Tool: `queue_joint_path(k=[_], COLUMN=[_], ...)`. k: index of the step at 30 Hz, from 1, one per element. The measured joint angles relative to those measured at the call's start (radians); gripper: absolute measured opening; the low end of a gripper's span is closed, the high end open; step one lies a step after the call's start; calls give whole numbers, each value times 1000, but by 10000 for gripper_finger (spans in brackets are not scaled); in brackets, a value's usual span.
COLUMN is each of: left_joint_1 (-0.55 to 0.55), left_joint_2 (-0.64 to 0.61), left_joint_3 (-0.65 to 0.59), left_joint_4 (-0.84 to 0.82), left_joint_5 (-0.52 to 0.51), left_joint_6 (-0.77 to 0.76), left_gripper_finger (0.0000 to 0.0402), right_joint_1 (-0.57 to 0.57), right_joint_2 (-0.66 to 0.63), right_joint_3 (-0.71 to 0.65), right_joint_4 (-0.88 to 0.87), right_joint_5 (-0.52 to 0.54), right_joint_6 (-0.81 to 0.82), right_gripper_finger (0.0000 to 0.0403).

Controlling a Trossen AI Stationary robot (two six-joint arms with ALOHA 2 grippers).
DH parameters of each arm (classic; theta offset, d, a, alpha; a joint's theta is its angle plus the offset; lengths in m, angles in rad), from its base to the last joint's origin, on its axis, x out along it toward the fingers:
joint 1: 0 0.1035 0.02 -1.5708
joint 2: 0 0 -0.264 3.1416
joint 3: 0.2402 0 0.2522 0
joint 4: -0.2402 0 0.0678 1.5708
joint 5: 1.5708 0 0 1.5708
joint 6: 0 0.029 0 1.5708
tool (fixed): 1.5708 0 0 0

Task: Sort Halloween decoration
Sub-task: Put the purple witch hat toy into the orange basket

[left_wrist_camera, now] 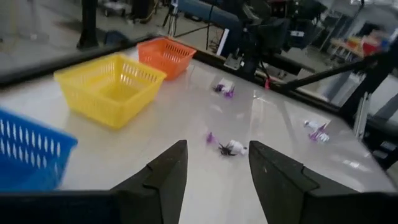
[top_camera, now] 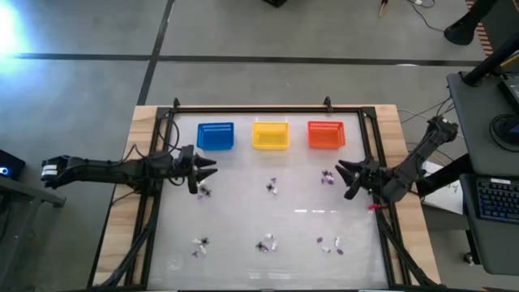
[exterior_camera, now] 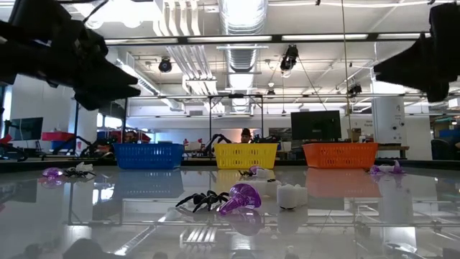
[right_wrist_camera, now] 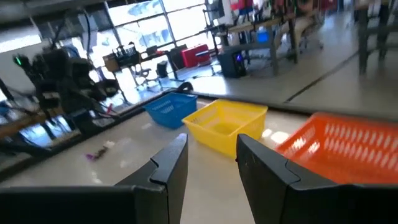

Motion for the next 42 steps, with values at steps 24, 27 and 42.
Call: queue_joint_path(k=[24, 27, 42], left_joint_1=[0, 0, 1], left_joint_2=[138, 144, 160], left_joint_3=[507, 521, 504], left_joint_4=[-695, -703, -736], left_joint_5=[0, 0, 0], left_joint_6=[249, 281, 284], left_gripper_finger=[155, 155, 155], right_joint_1=[-132, -135, -147], right_joint_2=[-4, -7, 28], right_joint_3=[470, 556, 631], right_joint_4=[-116, -377, -804], right_joint_5=[-186, -371, -575], right_joint_6=[-865, -740, -146], right_gripper_finger=[127, 127, 127])
